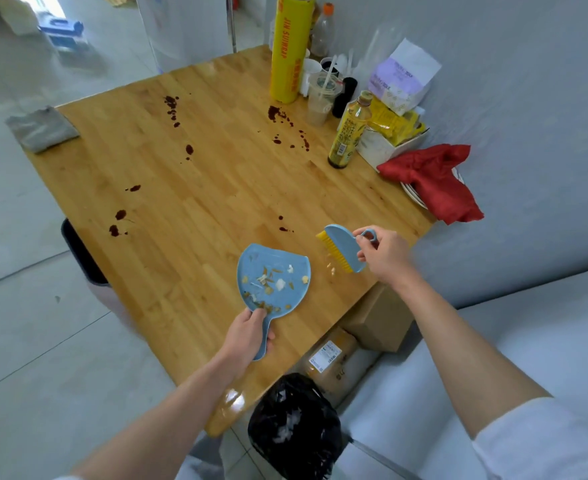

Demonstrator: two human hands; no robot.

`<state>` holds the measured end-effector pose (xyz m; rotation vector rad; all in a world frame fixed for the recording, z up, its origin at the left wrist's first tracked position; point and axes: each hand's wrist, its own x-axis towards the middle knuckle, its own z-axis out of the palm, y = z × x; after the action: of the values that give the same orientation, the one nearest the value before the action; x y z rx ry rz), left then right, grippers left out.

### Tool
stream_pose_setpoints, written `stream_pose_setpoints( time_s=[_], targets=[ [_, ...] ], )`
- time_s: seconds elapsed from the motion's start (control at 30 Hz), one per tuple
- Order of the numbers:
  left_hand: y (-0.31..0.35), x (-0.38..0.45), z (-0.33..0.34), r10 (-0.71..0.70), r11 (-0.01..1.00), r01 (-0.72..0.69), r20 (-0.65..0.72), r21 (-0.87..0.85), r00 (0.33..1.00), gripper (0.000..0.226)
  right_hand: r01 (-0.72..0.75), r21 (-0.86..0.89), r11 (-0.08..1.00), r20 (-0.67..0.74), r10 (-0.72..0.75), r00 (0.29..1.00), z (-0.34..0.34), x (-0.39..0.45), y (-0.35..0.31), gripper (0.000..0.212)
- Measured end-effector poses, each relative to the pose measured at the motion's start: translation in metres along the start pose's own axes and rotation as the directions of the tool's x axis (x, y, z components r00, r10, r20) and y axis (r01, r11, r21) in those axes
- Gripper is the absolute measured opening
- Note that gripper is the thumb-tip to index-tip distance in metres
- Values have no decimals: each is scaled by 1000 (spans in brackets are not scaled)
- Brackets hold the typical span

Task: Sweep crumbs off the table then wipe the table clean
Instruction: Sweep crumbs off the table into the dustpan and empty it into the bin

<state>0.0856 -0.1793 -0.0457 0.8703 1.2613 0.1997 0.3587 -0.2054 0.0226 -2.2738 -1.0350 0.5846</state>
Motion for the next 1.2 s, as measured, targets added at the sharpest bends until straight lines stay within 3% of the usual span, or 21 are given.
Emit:
stream_pose_setpoints(
  time_s=[0.33, 0.5, 0.67, 0.87, 1.1, 1.2],
  targets=[
    [-76, -58, 66, -59, 996, 48, 160, 76, 985, 19, 56, -42, 998, 47, -54, 997, 0, -7, 11, 16],
    [-111, -66, 88, -117, 973, 58, 262, 223, 958, 23, 126, -119, 985, 181, -104, 978, 14, -5, -6, 16],
    [-137, -48, 102, -261, 942, 179, 282, 285, 923, 26, 194, -192, 962, 287, -134, 948, 16, -13, -6, 20],
    [-149, -21, 111, -323, 938, 261, 300, 227, 898, 24, 268, -213, 940, 383, -172, 908, 8, -21, 0, 19],
    [-153, -8, 107, -264, 965, 252, 280, 79, 923, 14, 254, -231, 939, 252, -195, 948, 7, -16, 3, 20],
    [-154, -2, 105, -259, 964, 266, 274, 12, 926, 11, 269, -243, 932, 296, -193, 935, 17, -25, -1, 21]
  ],
)
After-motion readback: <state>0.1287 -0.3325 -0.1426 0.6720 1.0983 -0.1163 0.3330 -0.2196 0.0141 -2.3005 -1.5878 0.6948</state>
